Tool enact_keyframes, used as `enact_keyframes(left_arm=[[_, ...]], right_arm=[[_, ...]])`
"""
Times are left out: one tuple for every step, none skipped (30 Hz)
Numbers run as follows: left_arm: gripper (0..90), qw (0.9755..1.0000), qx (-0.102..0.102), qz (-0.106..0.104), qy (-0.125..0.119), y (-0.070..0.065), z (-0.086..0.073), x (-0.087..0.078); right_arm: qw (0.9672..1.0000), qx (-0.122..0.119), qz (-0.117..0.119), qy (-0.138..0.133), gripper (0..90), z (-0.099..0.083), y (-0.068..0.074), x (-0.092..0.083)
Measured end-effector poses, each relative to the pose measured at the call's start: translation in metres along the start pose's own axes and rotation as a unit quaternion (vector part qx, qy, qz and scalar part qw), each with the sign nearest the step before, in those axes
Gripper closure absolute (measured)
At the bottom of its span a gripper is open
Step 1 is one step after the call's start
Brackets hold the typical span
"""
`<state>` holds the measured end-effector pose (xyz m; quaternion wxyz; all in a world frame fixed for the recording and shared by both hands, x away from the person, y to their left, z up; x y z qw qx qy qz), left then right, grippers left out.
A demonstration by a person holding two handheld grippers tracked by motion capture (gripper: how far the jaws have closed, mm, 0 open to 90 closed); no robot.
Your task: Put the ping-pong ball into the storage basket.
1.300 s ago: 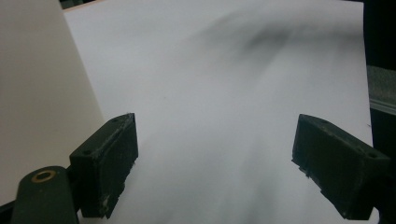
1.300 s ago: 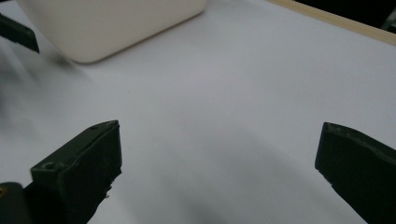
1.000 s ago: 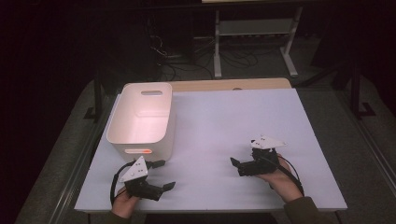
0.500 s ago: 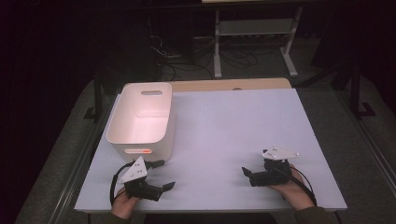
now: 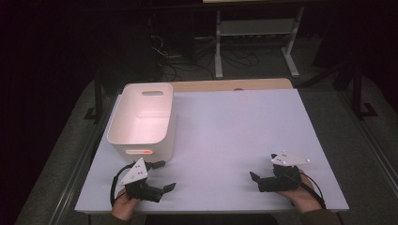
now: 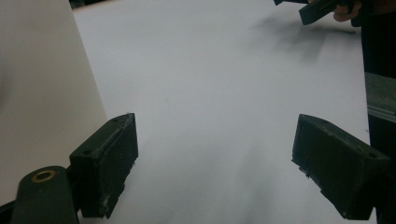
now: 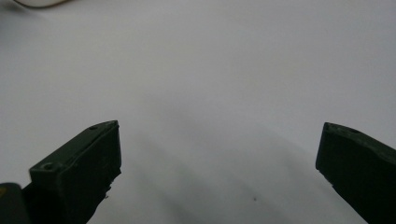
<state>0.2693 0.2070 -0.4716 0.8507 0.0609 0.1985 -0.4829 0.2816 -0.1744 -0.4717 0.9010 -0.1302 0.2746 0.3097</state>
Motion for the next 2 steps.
enact_keyframes(left_arm=[[14.2, 1.0000, 0.008, 0.002, 0.000, -0.0009, -0.0002, -0.0005], [14.2, 0.9999, 0.011, 0.001, 0.002, -0.0018, -0.0003, -0.0002]], right_arm=[[1.0000, -0.004, 0.001, -0.005, 0.0, 0.0017, 0.0022, -0.0008], [0.9999, -0.008, 0.007, -0.009, 0.0, 0.0031, 0.0053, -0.0015]])
Point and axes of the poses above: each handheld gripper's, and its own axes: x roughly forward along the jaws, z roughly out of its top, y roughly to its left, the point moved 5 cm from there along x, roughly forward along the jaws, and after that the axes turned 6 degrees about -x, right-handed, at the moved point
